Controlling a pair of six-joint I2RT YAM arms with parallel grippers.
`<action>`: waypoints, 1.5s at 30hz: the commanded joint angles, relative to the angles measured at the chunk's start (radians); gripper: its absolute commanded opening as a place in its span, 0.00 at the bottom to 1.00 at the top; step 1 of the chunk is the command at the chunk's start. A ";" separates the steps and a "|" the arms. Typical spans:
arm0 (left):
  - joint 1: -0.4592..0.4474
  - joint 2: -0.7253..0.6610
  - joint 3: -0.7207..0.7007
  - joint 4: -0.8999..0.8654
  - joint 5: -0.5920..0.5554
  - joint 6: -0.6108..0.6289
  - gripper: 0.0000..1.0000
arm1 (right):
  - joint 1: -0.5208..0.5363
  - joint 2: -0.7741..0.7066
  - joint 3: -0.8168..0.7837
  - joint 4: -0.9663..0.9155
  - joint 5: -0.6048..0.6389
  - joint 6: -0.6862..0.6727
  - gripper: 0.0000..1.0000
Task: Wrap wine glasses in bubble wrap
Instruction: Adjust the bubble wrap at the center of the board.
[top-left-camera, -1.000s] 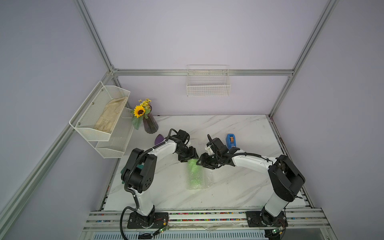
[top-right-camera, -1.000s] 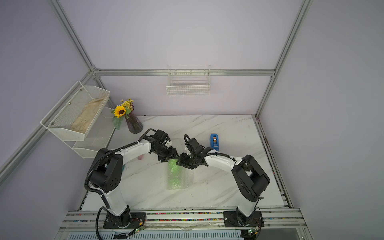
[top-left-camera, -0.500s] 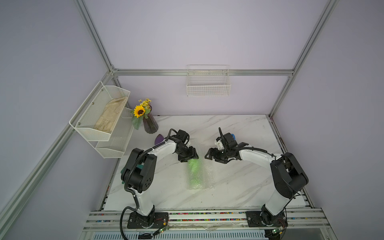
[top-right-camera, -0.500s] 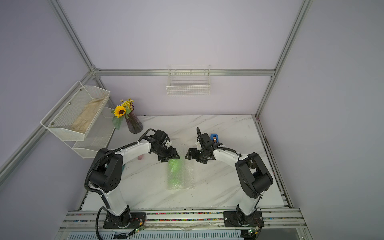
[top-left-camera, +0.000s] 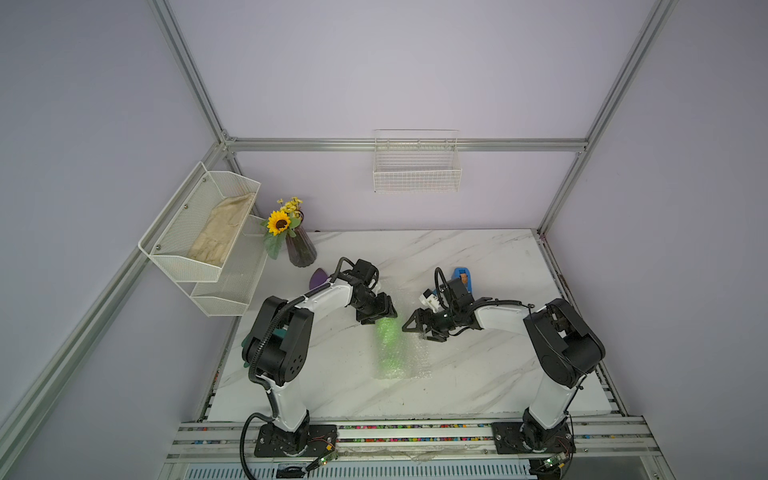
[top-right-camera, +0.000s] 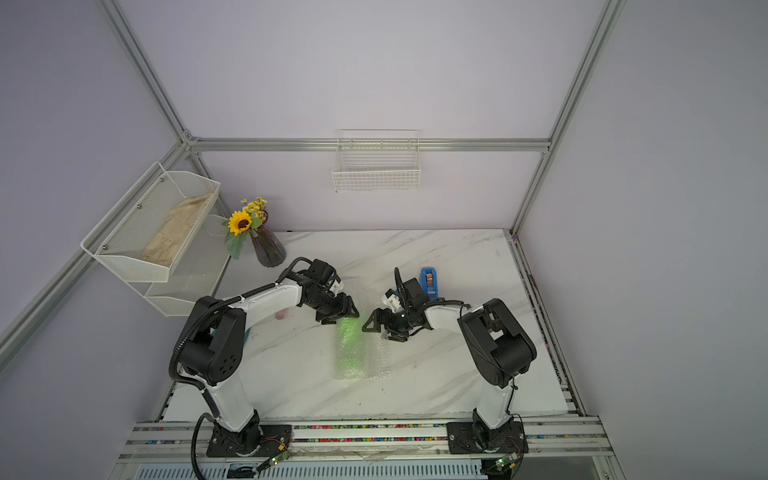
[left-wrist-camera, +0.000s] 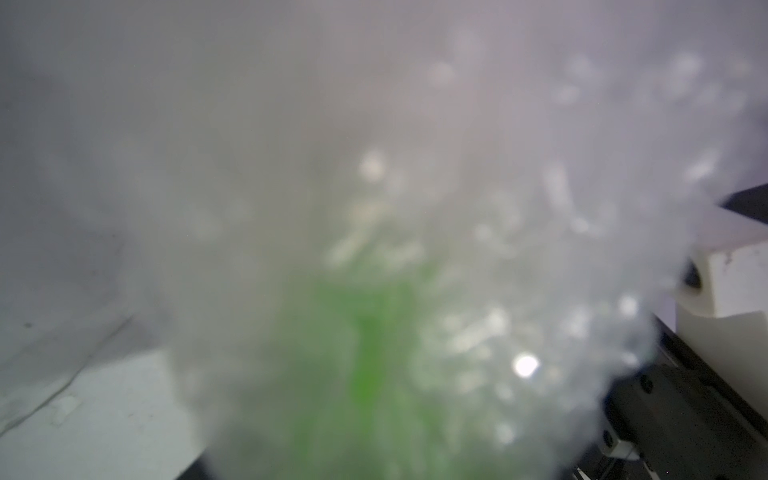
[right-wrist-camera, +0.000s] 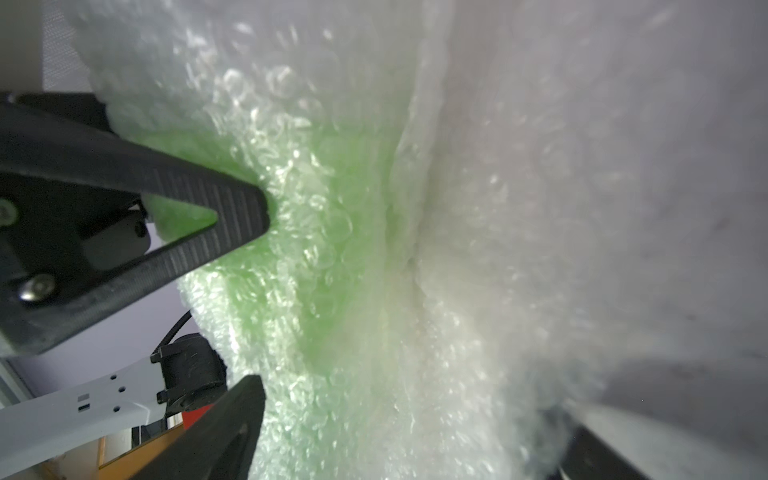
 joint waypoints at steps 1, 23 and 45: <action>0.005 0.020 -0.017 -0.020 -0.056 0.005 0.64 | 0.029 0.019 -0.003 0.065 -0.065 0.022 0.92; 0.005 -0.014 -0.024 -0.037 -0.097 -0.001 0.65 | 0.110 -0.056 0.142 -0.180 0.247 -0.029 0.24; 0.176 -0.448 0.070 -0.182 -0.252 0.204 0.85 | 0.154 -0.117 0.377 -0.614 0.583 -0.767 0.00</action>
